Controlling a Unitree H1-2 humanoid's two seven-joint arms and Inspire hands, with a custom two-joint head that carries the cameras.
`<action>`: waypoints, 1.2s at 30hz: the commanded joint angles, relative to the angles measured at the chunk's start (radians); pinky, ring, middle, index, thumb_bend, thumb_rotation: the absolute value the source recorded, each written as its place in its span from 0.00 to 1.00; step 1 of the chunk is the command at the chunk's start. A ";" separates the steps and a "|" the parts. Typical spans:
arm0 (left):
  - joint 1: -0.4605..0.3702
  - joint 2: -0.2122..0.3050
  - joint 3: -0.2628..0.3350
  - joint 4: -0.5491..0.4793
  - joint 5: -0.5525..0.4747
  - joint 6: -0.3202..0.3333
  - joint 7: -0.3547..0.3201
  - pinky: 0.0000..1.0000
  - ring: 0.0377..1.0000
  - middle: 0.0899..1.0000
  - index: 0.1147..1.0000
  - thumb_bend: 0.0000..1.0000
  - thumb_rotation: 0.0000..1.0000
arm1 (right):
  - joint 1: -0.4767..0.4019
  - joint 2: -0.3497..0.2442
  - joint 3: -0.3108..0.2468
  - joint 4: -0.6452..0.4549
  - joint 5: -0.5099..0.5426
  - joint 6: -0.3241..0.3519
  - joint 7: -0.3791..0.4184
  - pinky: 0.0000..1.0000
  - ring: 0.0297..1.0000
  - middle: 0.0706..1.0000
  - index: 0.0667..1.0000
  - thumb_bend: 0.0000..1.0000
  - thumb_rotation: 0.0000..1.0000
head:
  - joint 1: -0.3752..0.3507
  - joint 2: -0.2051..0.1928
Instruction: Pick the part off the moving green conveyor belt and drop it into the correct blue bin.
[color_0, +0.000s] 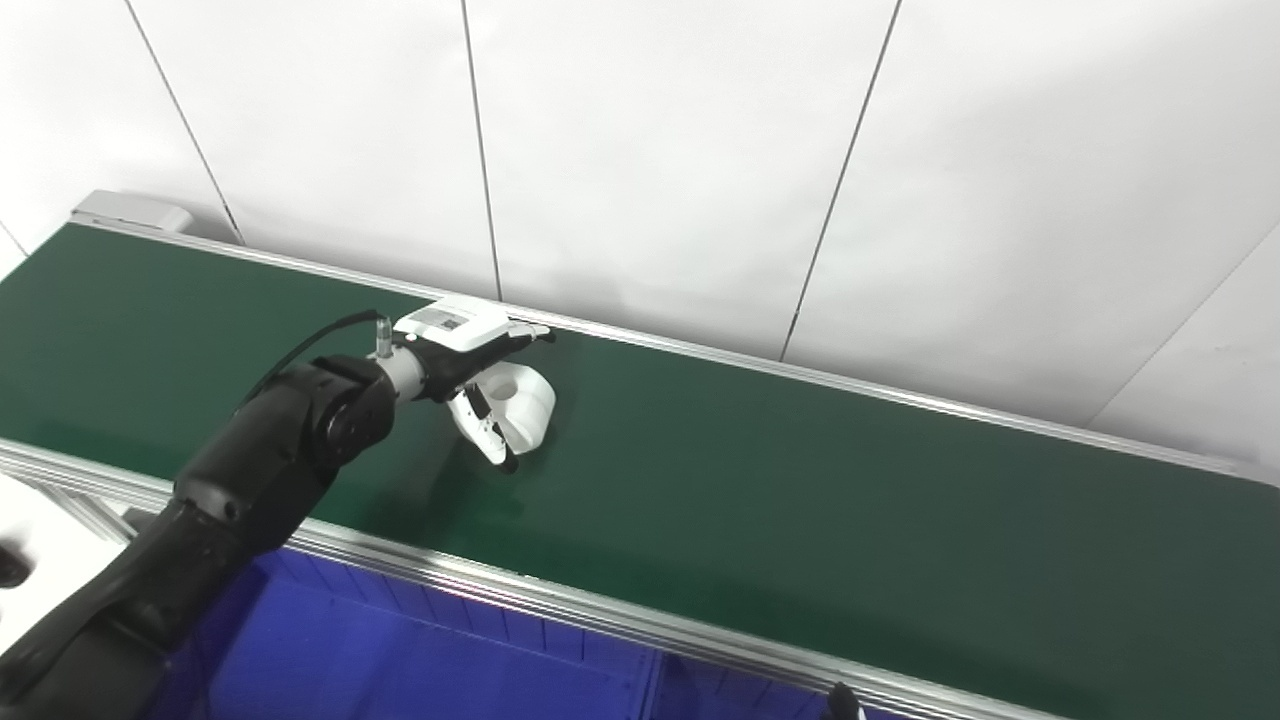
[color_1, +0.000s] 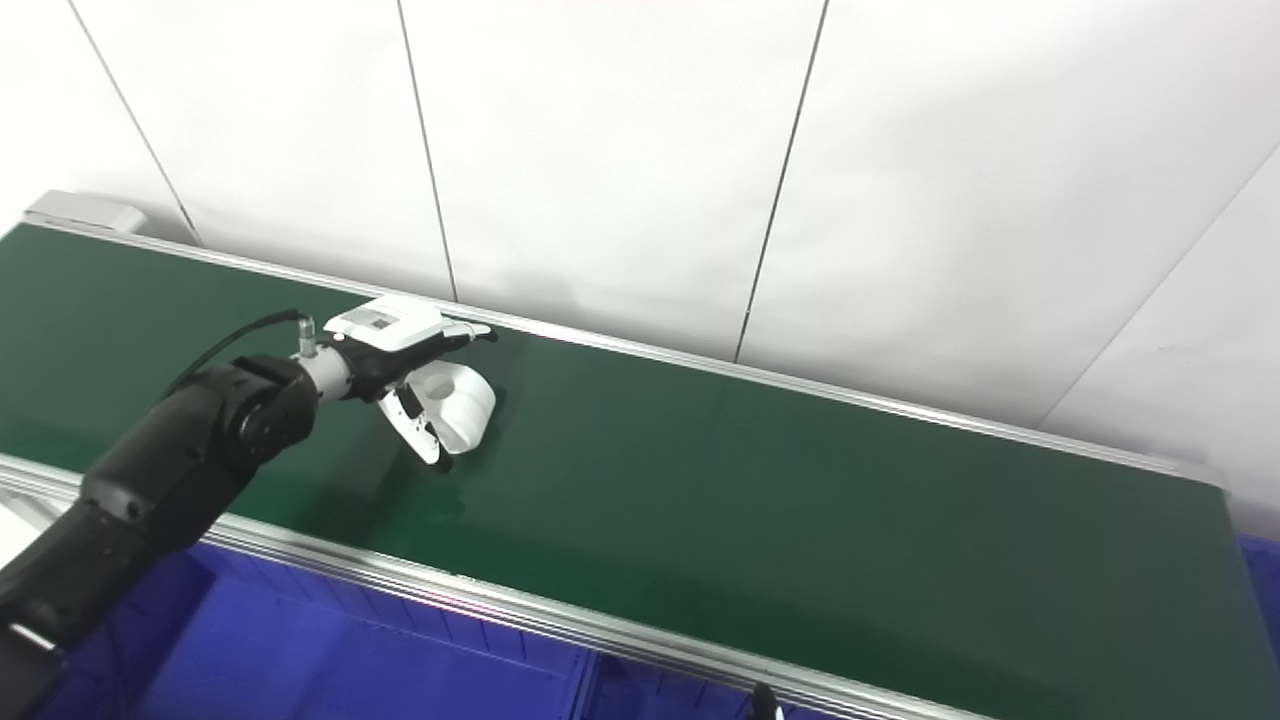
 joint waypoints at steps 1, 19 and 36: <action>-0.052 0.031 0.001 -0.027 -0.001 0.022 -0.008 0.79 0.93 0.93 0.92 1.00 0.38 | 0.015 0.014 0.005 -0.037 -0.006 -0.031 0.002 1.00 1.00 1.00 1.00 0.71 1.00 | -0.001 0.001; -0.056 0.004 -0.051 0.064 0.041 -0.101 0.276 0.62 0.57 0.49 0.38 0.52 0.01 | 0.028 0.025 0.003 -0.054 -0.011 -0.030 0.015 1.00 1.00 1.00 1.00 0.72 1.00 | -0.008 0.011; -0.020 0.016 -0.020 -0.047 -0.011 -0.073 0.216 0.64 0.58 0.50 0.37 0.52 0.00 | 0.040 0.036 -0.011 -0.070 -0.026 -0.030 0.026 1.00 0.99 1.00 1.00 0.73 1.00 | 0.024 0.036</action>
